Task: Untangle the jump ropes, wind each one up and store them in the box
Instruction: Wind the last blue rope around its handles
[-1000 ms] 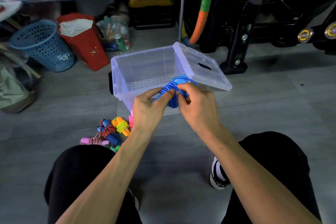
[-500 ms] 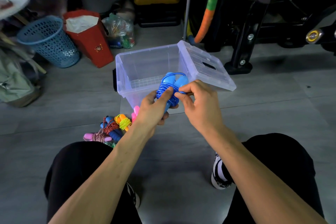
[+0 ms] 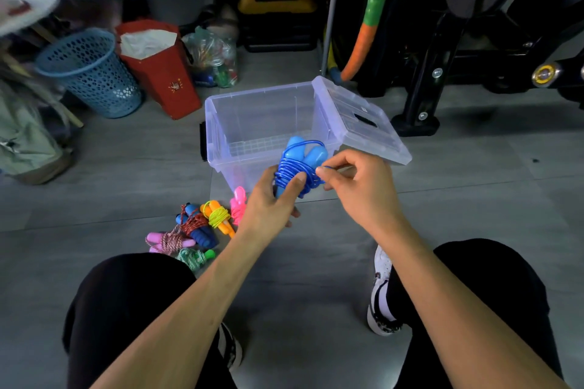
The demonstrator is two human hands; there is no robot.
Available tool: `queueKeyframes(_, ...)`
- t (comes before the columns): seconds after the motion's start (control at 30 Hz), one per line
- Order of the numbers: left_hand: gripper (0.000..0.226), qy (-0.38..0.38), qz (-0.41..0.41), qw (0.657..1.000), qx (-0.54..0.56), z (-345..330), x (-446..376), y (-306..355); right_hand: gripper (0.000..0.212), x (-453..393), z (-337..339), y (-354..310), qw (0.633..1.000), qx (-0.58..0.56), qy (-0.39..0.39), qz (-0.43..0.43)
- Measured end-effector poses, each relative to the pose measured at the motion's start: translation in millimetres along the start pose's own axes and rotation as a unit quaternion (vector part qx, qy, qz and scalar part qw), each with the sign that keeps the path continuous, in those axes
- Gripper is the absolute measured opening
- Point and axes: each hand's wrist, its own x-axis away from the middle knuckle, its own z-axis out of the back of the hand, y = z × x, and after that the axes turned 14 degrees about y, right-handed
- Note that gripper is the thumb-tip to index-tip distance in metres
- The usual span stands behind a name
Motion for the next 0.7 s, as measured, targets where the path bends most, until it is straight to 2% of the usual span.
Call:
queueKeyframes(0.2, 0.037, -0.066, 0.096, 0.993, 0.007, 11.1, 2.4, -17.5, 0.014, 0.2, -19.0, 12.4, 0.998, 0.035, -0.029, -0.036)
queueKeyframes(0.37, 0.019, -0.062, 0.046, 0.987, -0.143, 33.7, -1.6, -39.1, 0.011, 11.5, -36.2, 13.7, 0.994, 0.024, -0.081, -0.067)
queueKeyframes(0.43, 0.02, -0.061, 0.083, 0.988, -0.115, 39.5, -2.0, -52.8, 0.006, 17.3, -47.0, 13.5, 0.99, 0.028, -0.12, -0.073)
queueKeyframes(0.57, 0.017, -0.014, 0.185, 0.979, -0.078, 58.1, -5.0, -87.6, 0.016, 26.9, -71.7, 14.3, 0.976, 0.049, -0.194, -0.084)
queueKeyframes(0.7, 0.011, 0.097, 0.291, 0.952, -0.018, 86.0, -12.2, -132.1, 0.019, 26.3, -90.8, 15.2, 0.956, 0.117, -0.263, -0.054)
